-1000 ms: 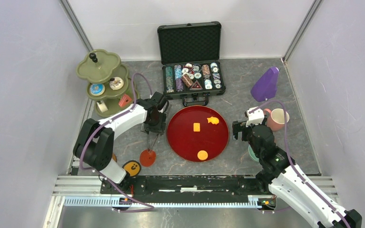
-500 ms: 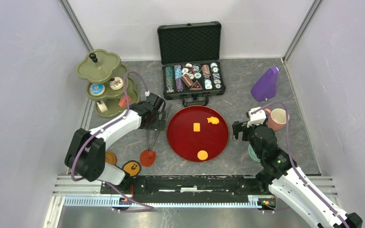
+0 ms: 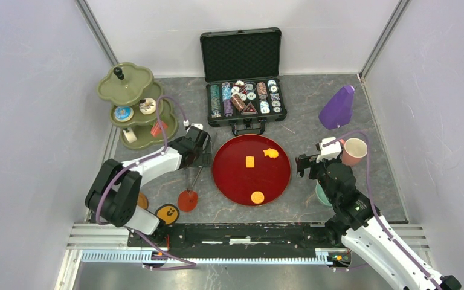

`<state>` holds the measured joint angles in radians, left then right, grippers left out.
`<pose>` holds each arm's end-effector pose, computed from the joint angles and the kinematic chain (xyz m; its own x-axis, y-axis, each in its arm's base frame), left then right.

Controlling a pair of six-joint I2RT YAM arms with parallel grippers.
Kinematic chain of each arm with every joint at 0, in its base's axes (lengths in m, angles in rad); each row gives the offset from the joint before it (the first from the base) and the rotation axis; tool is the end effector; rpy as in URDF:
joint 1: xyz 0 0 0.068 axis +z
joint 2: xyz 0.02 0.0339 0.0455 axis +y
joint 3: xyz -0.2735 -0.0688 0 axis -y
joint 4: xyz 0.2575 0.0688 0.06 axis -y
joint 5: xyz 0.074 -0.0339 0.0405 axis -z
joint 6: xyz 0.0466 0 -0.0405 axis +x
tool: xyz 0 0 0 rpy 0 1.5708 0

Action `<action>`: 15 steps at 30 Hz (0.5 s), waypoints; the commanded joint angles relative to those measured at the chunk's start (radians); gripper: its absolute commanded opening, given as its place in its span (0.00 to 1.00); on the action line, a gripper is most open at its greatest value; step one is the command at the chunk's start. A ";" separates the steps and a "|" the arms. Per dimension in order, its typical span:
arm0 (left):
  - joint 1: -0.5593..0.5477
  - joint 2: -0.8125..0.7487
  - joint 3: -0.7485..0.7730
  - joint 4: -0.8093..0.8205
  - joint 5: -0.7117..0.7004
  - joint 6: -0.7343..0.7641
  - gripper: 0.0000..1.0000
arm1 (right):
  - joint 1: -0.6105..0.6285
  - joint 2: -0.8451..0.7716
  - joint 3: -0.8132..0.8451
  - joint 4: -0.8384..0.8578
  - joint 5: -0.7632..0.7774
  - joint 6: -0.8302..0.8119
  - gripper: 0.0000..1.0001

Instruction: Serve the afternoon tea

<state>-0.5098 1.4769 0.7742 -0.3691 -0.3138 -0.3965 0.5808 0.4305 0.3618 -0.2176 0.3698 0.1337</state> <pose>0.2569 -0.1271 0.1613 -0.8364 0.0468 -0.5461 0.0133 0.9978 0.0652 0.1306 0.0656 0.2367 -0.2636 -0.0243 -0.9643 -0.1883 0.9818 0.0267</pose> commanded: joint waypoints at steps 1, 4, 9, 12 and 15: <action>0.005 0.065 0.045 0.065 -0.011 -0.009 1.00 | 0.003 -0.007 -0.003 0.050 0.000 -0.002 0.98; 0.019 0.108 0.081 0.018 0.013 -0.011 0.99 | 0.004 -0.002 -0.003 0.050 -0.002 -0.001 0.98; 0.028 0.136 0.085 -0.005 0.035 -0.038 0.96 | 0.003 -0.002 0.000 0.047 0.001 -0.002 0.98; 0.029 0.118 0.094 -0.039 0.029 -0.047 0.92 | 0.004 -0.008 -0.001 0.044 0.008 0.000 0.98; 0.028 0.068 0.099 -0.078 0.009 -0.050 0.87 | 0.004 -0.010 -0.003 0.044 0.012 0.001 0.98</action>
<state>-0.4854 1.5883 0.8516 -0.3721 -0.2821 -0.4099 0.5808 0.4286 0.3618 -0.2173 0.3702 0.1337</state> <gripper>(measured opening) 0.906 0.978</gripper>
